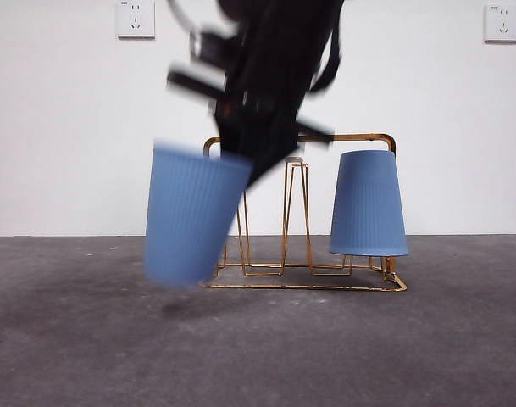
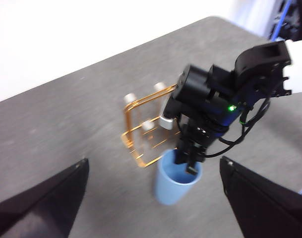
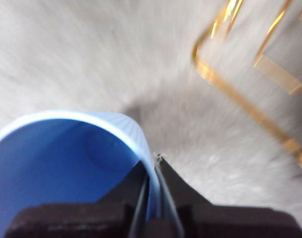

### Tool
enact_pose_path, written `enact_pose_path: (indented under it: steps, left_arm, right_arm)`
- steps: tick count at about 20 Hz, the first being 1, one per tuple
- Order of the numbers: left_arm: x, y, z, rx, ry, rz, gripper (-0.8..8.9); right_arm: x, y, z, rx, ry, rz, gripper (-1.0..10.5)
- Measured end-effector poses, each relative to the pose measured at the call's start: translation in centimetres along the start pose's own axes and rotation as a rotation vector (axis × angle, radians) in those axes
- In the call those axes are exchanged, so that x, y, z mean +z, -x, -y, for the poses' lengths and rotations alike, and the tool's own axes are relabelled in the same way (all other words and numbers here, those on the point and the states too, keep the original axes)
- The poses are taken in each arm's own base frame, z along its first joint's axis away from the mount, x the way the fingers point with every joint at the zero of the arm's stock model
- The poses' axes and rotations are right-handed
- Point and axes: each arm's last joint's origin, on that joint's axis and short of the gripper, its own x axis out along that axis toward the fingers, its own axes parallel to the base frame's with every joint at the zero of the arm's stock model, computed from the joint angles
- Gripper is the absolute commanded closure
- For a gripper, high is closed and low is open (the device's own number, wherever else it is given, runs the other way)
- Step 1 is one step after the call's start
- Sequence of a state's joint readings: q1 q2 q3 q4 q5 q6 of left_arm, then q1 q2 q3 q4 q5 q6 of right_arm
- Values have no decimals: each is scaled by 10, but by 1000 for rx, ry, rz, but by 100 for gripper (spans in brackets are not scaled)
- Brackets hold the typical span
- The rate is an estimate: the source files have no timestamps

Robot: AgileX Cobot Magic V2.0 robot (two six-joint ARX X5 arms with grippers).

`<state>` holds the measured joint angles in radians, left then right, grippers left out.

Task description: Pick up cup 1,put cup 1 in the cup rack,pick up cup 2,put cup 2 in the cup rack

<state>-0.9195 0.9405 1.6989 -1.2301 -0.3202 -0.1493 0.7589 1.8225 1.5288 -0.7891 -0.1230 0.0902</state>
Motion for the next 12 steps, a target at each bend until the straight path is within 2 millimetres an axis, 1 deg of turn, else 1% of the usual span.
enact_pose_path:
  steps: [2, 3, 5, 6, 7, 8, 9, 11, 12]
  left_arm:
    - [3, -13, 7, -80, 16, 44, 373]
    - [5, -19, 10, -100, 23, 69, 373]
    - [12, -31, 16, -142, 40, 133, 372]
    - [16, -35, 19, -172, 47, 165, 370]
    - [23, -38, 22, -214, 57, 215, 367]
    - [29, -40, 24, -257, 65, 265, 362]
    - [37, -41, 27, -315, 71, 322, 344]
    - [48, -47, 33, -418, 82, 396, 337]
    - [53, -52, 35, -465, 84, 416, 336]
  right_arm:
    - [1, 58, -6, -27, 28, 166, 963]
    - [-2, 91, -9, -47, 41, 260, 963]
    - [-16, 156, -14, -98, 61, 451, 963]
    - [-25, 184, -16, -116, 69, 542, 963]
    - [-38, 217, -18, -132, 76, 657, 963]
    - [-50, 243, -20, -135, 81, 751, 963]
    - [-66, 272, -22, -133, 93, 864, 963]
    - [-97, 317, -24, -148, 113, 1047, 963]
    - [-109, 332, -25, -154, 125, 1114, 963]
